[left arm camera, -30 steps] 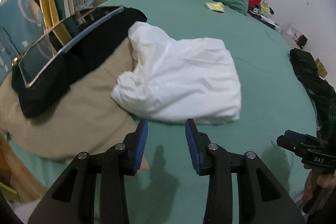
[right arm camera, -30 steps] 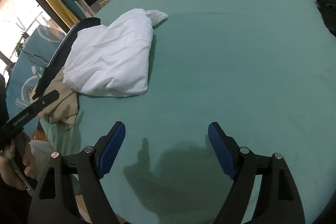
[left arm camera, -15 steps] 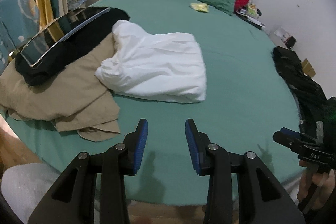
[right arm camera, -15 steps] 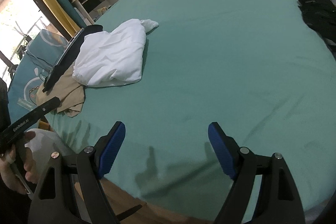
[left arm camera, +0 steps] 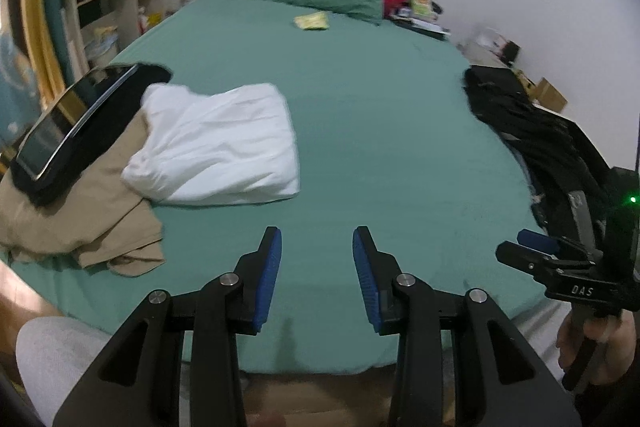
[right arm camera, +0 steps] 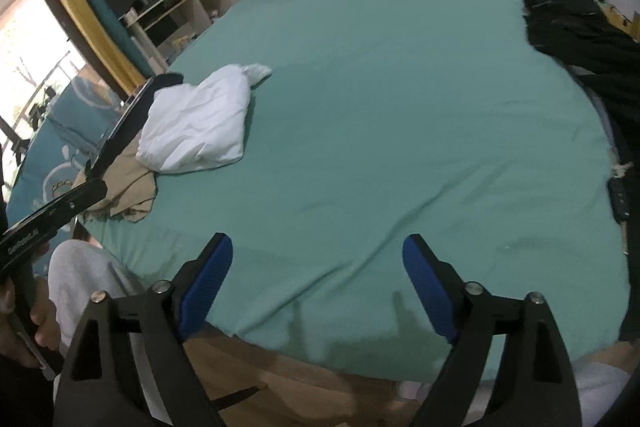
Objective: Fold large clothes
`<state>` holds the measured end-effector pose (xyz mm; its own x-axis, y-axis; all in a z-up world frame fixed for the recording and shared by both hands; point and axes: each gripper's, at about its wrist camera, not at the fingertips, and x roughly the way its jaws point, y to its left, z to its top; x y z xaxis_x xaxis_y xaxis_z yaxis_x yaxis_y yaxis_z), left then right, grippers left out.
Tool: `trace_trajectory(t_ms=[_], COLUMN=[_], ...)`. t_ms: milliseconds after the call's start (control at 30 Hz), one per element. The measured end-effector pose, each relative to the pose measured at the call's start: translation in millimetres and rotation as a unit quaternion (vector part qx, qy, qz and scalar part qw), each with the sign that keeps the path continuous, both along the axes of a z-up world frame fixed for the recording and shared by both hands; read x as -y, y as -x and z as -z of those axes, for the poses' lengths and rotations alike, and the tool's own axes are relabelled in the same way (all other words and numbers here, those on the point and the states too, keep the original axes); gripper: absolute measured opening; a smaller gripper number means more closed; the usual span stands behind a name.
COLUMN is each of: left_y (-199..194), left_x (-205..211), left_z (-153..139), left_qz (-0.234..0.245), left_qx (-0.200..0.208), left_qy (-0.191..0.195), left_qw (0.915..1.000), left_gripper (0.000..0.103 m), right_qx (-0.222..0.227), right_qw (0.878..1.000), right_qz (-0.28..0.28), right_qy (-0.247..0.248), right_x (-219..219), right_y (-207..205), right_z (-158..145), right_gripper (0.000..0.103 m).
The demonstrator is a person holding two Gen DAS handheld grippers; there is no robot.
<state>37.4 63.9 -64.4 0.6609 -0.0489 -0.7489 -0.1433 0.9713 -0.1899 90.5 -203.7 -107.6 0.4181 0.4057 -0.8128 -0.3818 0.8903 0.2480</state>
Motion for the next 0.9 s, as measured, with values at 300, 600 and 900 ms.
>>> trace_trajectory(t_ms=[300, 600, 900], left_y=[-1, 11, 35], left_x=[45, 65, 77], left_z=[-44, -102, -147], left_qz=[0.036, 0.044, 0.033], left_qx=[0.063, 0.159, 0.255], left_qy=[-0.053, -0.082, -0.115], left_qw=[0.996, 0.9829, 0.9594], left_gripper=[0.059, 0.062, 0.062], right_qx=[0.054, 0.124, 0.205], right_qw=[0.998, 0.991, 0.977], right_qz=[0.025, 0.042, 0.051], right_qy=[0.008, 0.013, 0.012], right_x=[32, 49, 55], right_y=[10, 19, 37], right_z=[-44, -98, -149], right_gripper=[0.092, 0.093, 0.093])
